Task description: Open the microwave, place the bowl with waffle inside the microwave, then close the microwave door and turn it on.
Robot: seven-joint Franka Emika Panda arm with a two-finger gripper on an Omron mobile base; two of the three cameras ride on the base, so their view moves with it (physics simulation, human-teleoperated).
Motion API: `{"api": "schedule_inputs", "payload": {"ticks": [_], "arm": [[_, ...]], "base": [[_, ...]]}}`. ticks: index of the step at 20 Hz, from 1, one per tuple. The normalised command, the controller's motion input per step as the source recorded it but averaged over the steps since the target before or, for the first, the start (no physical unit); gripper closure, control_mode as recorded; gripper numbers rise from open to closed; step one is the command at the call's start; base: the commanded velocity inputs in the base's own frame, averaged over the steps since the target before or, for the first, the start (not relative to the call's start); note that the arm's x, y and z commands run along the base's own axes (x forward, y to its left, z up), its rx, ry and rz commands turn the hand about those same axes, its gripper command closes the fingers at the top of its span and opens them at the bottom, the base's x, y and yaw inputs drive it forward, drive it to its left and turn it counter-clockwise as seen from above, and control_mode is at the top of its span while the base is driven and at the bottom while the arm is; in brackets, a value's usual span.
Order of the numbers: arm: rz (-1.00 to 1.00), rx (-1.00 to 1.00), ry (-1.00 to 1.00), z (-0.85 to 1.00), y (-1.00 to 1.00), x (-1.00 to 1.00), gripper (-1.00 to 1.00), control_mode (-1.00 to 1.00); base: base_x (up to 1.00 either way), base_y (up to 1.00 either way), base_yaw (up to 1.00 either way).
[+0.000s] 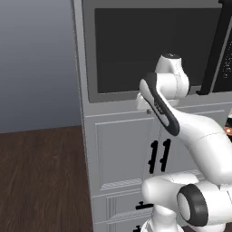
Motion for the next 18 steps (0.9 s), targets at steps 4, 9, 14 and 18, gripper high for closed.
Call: {"api": "schedule_inputs", "payload": {"ticks": [4,9,14,18], "arm": [[0.0,0.11,-0.16,0.06,-0.1,-0.41,-1.0,-1.0],[-0.01,0.17,-0.51,0.14,-0.87,-0.27,-1.0,-1.0],[0.0,-0.03,-0.19,-0.12,-0.78,0.17,-1.0,-1.0],[-0.04,0.0,-0.38,0.12,-1.0,0.0,-1.0,-1.0]], "base": [[0.0,0.0,0.0],[0.0,0.0,0.0],[0.0,0.0,0.0],[0.0,0.0,0.0]]}}
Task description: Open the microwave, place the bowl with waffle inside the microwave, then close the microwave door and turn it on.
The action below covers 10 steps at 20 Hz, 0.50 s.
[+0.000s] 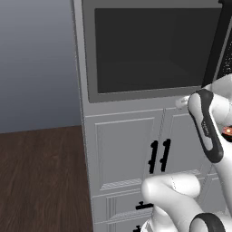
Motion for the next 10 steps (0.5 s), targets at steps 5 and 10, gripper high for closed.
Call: {"api": "schedule_inputs", "payload": {"ticks": [5,10], "arm": [[-0.15,0.01,-0.09,0.6,-0.76,0.0,-1.0,-1.0],[-0.2,0.0,0.0,0.67,-0.32,0.0,-1.0,-1.0]], "base": [[0.0,0.0,0.0],[0.0,0.0,0.0]]}}
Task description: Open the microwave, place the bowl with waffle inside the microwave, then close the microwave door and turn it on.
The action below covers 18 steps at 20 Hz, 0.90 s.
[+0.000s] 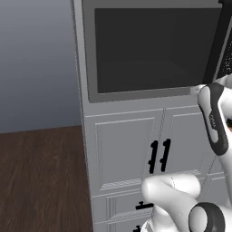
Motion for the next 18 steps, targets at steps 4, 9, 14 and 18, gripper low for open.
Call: {"api": "schedule_inputs", "payload": {"ticks": [4,9,14,18], "arm": [[-0.21,0.0,0.0,0.54,-0.31,0.0,-1.0,-1.0],[-0.14,0.12,-0.09,0.13,-0.08,0.14,-1.0,-1.0],[-0.01,0.21,-0.19,0.05,0.0,0.0,-1.0,-1.0],[0.0,0.14,-0.14,0.19,0.0,0.05,-1.0,-1.0]], "base": [[0.0,0.0,0.0],[0.0,0.0,0.0],[0.0,0.0,0.0],[0.0,0.0,0.0]]}}
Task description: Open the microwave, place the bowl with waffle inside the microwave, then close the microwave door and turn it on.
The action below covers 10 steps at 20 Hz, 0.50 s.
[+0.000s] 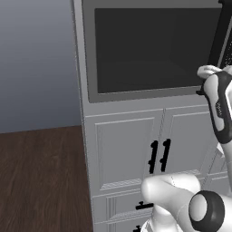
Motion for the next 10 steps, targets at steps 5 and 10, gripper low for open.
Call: {"api": "schedule_inputs", "payload": {"ticks": [5,10], "arm": [[0.0,0.12,-0.09,0.11,0.08,0.32,-1.0,-1.0],[0.02,0.13,-0.04,0.0,0.01,0.55,-1.0,-1.0]], "base": [[0.0,0.0,0.0],[0.0,0.0,0.0]]}}
